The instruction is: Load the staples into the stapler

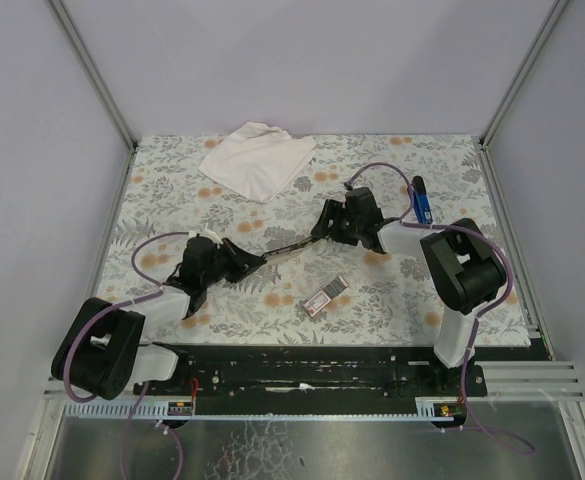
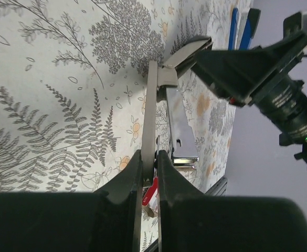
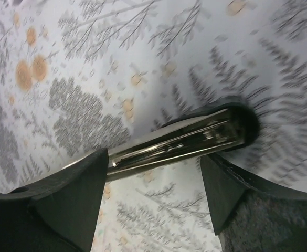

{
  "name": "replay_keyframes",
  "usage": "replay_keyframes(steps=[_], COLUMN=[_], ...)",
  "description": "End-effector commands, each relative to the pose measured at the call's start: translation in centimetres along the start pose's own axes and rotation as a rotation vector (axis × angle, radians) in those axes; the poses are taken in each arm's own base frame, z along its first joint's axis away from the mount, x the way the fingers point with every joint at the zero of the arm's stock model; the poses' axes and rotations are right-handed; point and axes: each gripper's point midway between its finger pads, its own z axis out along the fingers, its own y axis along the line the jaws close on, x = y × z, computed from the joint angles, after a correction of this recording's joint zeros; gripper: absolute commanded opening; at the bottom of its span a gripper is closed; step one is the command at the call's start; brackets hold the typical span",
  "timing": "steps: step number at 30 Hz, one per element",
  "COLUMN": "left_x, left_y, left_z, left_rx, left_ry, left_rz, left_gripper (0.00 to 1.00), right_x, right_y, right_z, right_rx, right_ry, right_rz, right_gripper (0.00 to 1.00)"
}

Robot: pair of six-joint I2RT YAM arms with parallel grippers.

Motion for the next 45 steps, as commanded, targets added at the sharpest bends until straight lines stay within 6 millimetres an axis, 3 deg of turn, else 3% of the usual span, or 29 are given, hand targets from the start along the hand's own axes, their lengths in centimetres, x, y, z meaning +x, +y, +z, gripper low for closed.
replay_keyframes(steps=[1, 13, 17, 21, 25, 37, 45], left_x=[3.2, 5.0, 5.0, 4.9, 4.7, 3.9, 2.2], left_y=[3.7, 6.9, 7.1, 8.0, 9.0, 8.8, 8.1], left_z=[0.4, 1.1, 1.1, 0.8, 0.3, -1.1, -3.0], left_rx=[-0.122, -0.198, -0.205, -0.248, -0.292, -0.291, -0.320], left_ry=[0.103, 0.195, 0.194, 0.184, 0.173, 0.130, 0.049], left_rz=[0.002, 0.015, 0.024, 0.044, 0.073, 0.126, 0.213], left_gripper=[0.00, 0.23, 0.24, 0.35, 0.38, 0.62, 0.67], right_x=[-3.7, -3.3, -3.3, -3.6, -4.1, -5.3, -5.5], right_y=[-1.7, -2.2, -2.4, -2.4, -2.7, -3.6, -3.2], right_z=[0.3, 0.6, 0.5, 0.1, -0.3, -1.3, -1.4], right_rx=[0.051, 0.057, 0.063, 0.072, 0.078, 0.101, 0.087], right_ry=[-0.075, -0.047, -0.047, -0.057, -0.068, -0.084, -0.075], right_rz=[-0.036, -0.043, -0.047, -0.055, -0.053, -0.066, -0.076], right_gripper=[0.78, 0.77, 0.77, 0.78, 0.78, 0.78, 0.77])
